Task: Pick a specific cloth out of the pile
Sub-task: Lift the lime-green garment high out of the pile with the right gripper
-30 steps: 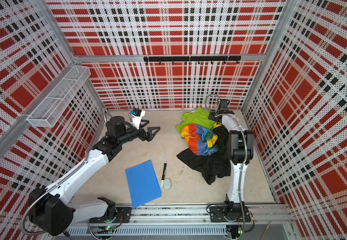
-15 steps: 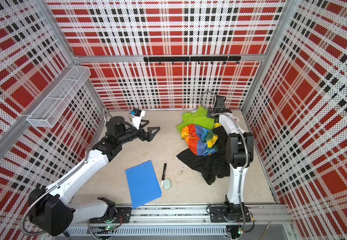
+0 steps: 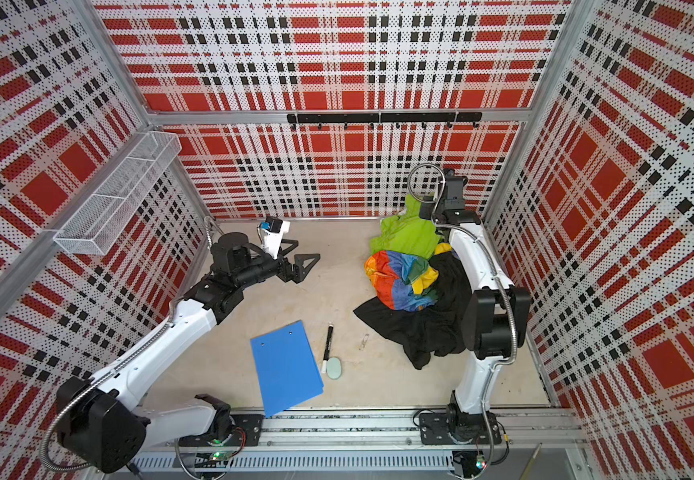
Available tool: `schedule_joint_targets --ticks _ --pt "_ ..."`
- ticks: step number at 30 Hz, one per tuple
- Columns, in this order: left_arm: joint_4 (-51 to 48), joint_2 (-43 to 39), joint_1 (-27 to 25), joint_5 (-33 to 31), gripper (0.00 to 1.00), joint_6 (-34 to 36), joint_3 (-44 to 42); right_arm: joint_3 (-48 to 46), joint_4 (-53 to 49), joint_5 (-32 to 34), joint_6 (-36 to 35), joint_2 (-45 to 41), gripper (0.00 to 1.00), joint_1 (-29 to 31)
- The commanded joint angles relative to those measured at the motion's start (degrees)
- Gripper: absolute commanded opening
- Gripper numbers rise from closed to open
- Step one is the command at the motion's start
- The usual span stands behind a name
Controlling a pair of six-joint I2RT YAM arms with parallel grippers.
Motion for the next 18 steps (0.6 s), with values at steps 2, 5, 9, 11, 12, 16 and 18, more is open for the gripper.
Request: schedule_joint_targets --ticks 2,5,9,11,12,16,18 --pt "1.47 -1.78 0.25 1.94 0.99 -0.28 0.61 -0.51 7.14 -0.27 3.13 -6.39 0.01 -0.25" --pt "1.51 -1.85 0.30 2.20 0.99 -0.30 0.62 -1.33 8.52 0.97 4.63 -9.26 0.01 -0.25" --pt "1.47 -2.03 0.28 2.54 0.99 -0.39 0.68 -1.60 9.98 1.52 6.05 -12.47 0.01 -0.25" --pt "1.56 -2.05 0.28 2.67 0.99 -0.34 0.66 -1.71 10.73 1.43 6.53 -14.08 0.01 -0.25" --pt "1.47 -2.14 0.29 2.68 0.99 -0.38 0.68 -1.99 11.37 1.36 6.79 -14.88 0.01 -0.25" --pt "1.56 -2.24 0.26 2.94 0.99 -0.25 0.74 -3.49 14.44 0.14 7.64 -18.32 0.01 -0.25" --pt "1.60 -2.23 0.26 3.03 0.99 -0.26 0.70 -4.11 15.79 -0.38 8.10 -19.66 0.00 -0.25"
